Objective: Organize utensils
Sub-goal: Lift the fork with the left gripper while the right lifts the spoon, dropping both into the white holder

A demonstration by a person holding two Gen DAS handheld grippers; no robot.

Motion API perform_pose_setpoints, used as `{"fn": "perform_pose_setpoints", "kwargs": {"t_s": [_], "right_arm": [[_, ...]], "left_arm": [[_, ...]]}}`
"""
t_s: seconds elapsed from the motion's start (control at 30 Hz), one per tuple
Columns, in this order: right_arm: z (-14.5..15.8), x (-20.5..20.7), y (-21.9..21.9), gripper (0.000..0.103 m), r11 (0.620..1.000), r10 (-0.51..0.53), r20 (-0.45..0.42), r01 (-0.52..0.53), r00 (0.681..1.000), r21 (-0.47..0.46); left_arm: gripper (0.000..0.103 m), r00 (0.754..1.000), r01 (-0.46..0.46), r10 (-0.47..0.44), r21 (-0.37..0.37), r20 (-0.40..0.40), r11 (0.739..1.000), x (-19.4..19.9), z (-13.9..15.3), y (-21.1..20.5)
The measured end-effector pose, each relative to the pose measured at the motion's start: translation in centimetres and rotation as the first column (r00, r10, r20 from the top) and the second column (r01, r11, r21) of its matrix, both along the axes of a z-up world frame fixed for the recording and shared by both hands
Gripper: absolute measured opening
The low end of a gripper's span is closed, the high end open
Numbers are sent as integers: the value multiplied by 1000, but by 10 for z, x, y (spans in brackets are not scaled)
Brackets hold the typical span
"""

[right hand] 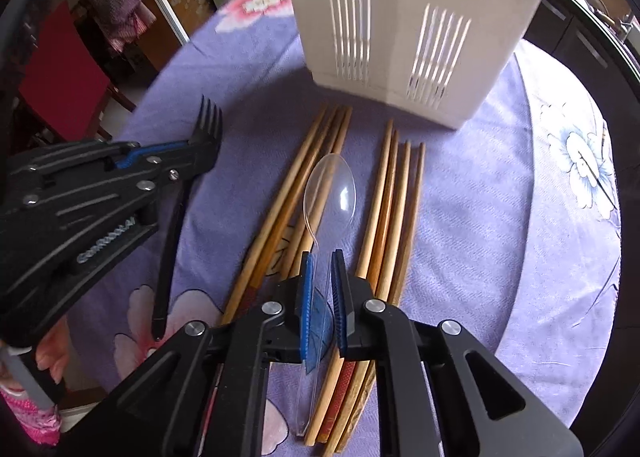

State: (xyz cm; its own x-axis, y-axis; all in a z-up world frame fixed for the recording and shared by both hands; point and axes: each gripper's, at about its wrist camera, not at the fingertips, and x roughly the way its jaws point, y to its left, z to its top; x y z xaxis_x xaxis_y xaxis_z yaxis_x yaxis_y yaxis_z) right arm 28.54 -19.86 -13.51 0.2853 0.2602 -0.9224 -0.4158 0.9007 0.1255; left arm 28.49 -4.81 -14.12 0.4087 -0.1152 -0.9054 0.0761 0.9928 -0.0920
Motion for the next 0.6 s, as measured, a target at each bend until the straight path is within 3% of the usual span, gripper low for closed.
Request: {"fn": "perform_pose_setpoints", "kwargs": {"t_s": [0.2, 0.37, 0.6], "right_arm": [[57, -6, -31, 9, 989, -40, 120, 22, 992, 148], [110, -2, -51, 9, 972, -91, 239, 34, 967, 232], [180, 30, -63, 9, 949, -171, 380, 48, 909, 311]], "left_arm": [[4, 998, 23, -21, -28, 62, 999, -6, 41, -4], [4, 988, 52, -45, -43, 146, 998, 1, 95, -14], [4, 945, 38, -17, -58, 326, 998, 36, 168, -27]]}}
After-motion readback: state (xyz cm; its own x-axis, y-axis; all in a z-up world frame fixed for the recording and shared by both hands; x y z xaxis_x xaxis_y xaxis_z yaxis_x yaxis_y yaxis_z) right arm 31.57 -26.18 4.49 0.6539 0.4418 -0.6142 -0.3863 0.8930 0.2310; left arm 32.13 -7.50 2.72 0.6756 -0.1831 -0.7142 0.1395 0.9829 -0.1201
